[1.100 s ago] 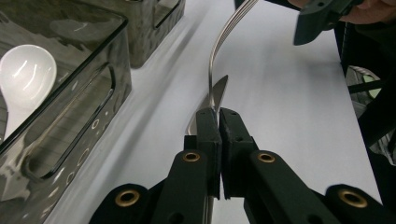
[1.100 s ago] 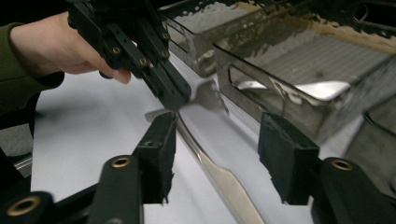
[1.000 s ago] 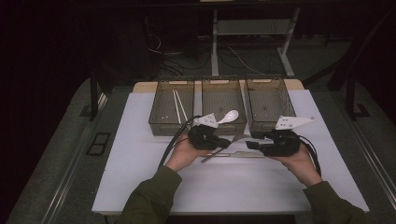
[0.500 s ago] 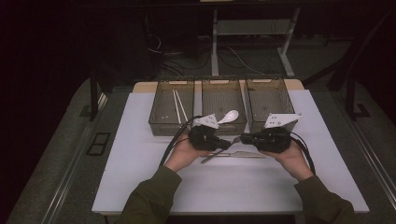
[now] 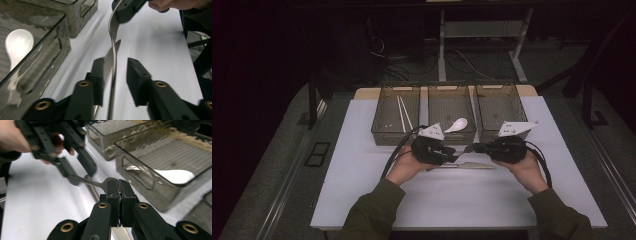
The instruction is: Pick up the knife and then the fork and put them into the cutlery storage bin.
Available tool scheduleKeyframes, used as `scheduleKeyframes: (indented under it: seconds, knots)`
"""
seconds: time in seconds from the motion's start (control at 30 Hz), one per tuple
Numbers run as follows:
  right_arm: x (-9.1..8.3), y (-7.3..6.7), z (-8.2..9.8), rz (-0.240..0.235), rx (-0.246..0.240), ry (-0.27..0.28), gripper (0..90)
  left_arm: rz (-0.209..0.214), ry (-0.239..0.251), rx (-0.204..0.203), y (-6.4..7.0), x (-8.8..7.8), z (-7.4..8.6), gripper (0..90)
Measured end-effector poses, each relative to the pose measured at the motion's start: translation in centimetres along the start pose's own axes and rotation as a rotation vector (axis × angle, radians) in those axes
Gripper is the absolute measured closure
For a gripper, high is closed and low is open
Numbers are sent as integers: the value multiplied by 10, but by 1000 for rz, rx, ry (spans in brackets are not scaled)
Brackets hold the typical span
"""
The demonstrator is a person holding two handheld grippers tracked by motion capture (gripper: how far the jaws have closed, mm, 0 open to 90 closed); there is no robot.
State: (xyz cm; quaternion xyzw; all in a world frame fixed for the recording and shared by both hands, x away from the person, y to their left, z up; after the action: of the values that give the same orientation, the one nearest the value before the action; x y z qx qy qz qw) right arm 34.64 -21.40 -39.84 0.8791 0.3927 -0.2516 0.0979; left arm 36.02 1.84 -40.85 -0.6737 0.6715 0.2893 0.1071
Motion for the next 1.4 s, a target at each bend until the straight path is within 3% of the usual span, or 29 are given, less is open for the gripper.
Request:
scheduleKeyframes:
  seconds: [0.2,0.53,0.83,1.03,1.4]
  knots:
    - [-10,10,2,49,23,13,878,-46,53,-6,6,-31,12,564]
    - [-30,29,3,127,53,33,877,-140,117,-70,18,-74,50,470]
    - [-52,55,-5,234,107,70,878,-221,154,-116,33,-90,81,338]
    - [-67,79,-9,317,159,106,878,-238,160,-136,42,-95,97,275]
    - [-85,114,-14,441,214,129,877,-291,147,-164,39,-96,109,130]
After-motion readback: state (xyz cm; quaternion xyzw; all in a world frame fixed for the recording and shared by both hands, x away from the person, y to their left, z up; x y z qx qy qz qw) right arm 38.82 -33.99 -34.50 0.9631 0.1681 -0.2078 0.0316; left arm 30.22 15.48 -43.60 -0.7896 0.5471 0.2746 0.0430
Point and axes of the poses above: each handheld gripper's, and its own axes: x roughly forward along the jaws, z roughly out of its underside, y roughly to its right, the point moved 3 cm from there along x, roughly forward along the jaws, and after that the axes turned 12 degrees about z, right-handed, at the moved point
